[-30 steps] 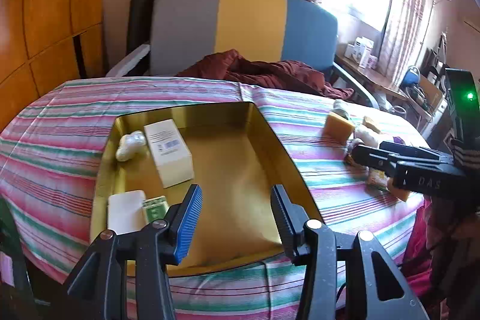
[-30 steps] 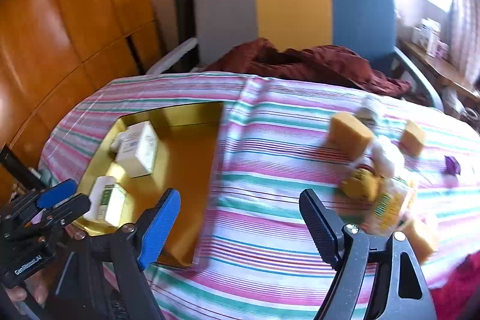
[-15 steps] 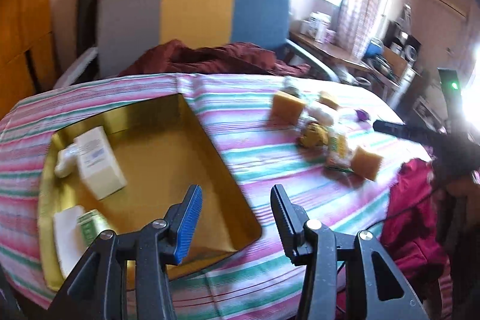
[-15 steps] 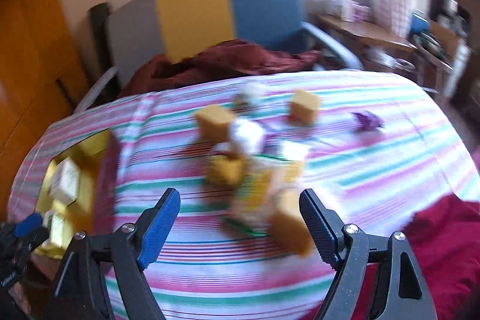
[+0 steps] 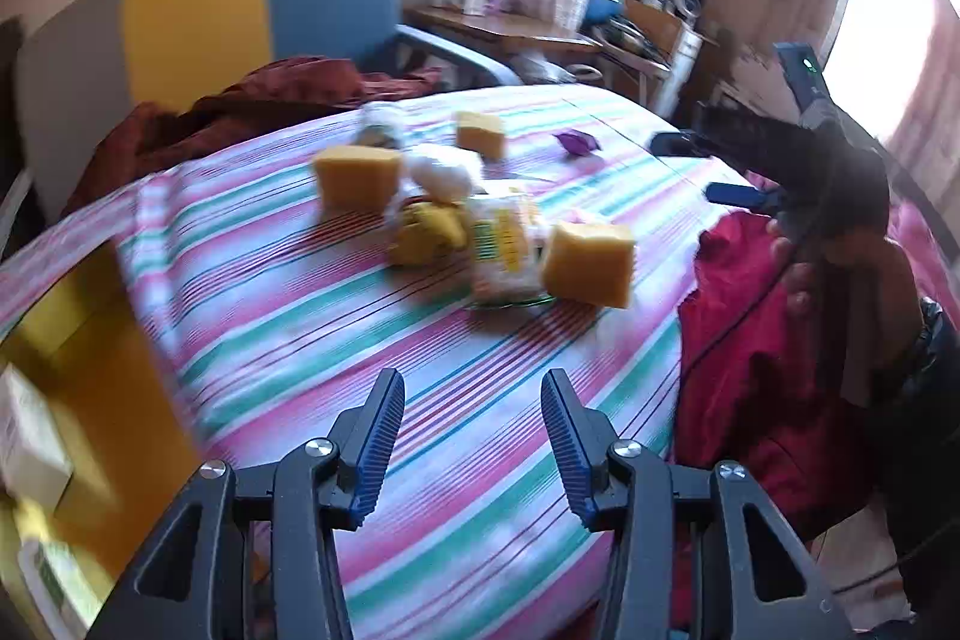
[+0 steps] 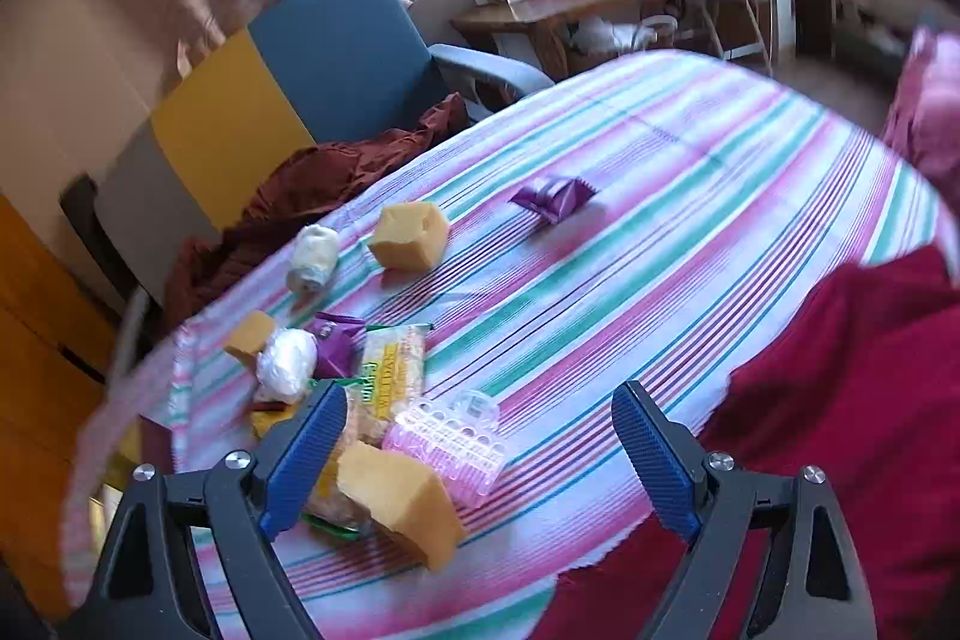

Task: Organize objects
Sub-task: 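Move both tools back toward the remaining items, then grasp the yellow sponge with left tool while right tool grasps pink hair roller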

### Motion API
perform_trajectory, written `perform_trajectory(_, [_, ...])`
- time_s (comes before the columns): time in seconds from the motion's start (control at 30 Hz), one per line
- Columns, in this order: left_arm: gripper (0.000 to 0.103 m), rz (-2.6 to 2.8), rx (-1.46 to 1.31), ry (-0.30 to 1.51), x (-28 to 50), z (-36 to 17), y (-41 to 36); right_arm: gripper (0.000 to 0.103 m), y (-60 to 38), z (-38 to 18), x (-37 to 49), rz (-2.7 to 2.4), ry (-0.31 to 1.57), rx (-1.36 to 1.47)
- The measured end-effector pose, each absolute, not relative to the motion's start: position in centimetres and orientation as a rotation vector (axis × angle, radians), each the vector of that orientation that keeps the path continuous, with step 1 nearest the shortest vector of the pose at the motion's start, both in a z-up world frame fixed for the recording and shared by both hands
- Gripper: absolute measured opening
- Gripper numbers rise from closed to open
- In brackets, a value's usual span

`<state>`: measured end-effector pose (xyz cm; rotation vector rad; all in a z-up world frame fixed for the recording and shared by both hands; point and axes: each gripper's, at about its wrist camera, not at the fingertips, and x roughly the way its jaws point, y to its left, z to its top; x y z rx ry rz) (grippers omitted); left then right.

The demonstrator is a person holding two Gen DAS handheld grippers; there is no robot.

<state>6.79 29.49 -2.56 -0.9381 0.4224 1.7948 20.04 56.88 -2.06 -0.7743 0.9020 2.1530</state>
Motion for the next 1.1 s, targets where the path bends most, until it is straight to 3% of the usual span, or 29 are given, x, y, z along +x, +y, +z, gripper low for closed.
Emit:
perform_trajectory(0.2, [0.052, 1.674, -0.911, 0.483, 7.9, -3.3, 35.4, 0.094, 57.9, -3.0, 21.1, 2.14, 1.035, -0.719])
perform_trajectory(0.37, [0.072, 1.598, -0.873, 0.559, 9.0, -4.1, 40.1, 0.094, 58.2, -3.5, 21.0, 2.148, 1.104, -0.726])
perform_trajectory(0.47, [0.078, 1.588, -0.86, 0.599, 9.2, -5.0, 42.3, 0.095, 58.2, -3.8, 20.5, 2.164, 1.115, -0.751])
perform_trajectory(0.77, [0.078, 1.536, -0.869, 0.666, 9.0, -7.1, 46.4, 0.095, 58.9, -4.9, 20.3, 2.135, 1.183, -0.791])
perform_trajectory(0.9, [0.065, 1.55, -0.88, 0.639, 8.5, -8.1, 46.6, 0.095, 58.8, -5.5, 19.6, 2.138, 1.203, -0.834])
perform_trajectory(1.1, [0.061, 1.56, -0.817, 0.567, 9.7, -7.4, 43.4, 0.093, 58.2, -6.9, 17.7, 2.148, 1.195, -0.97])
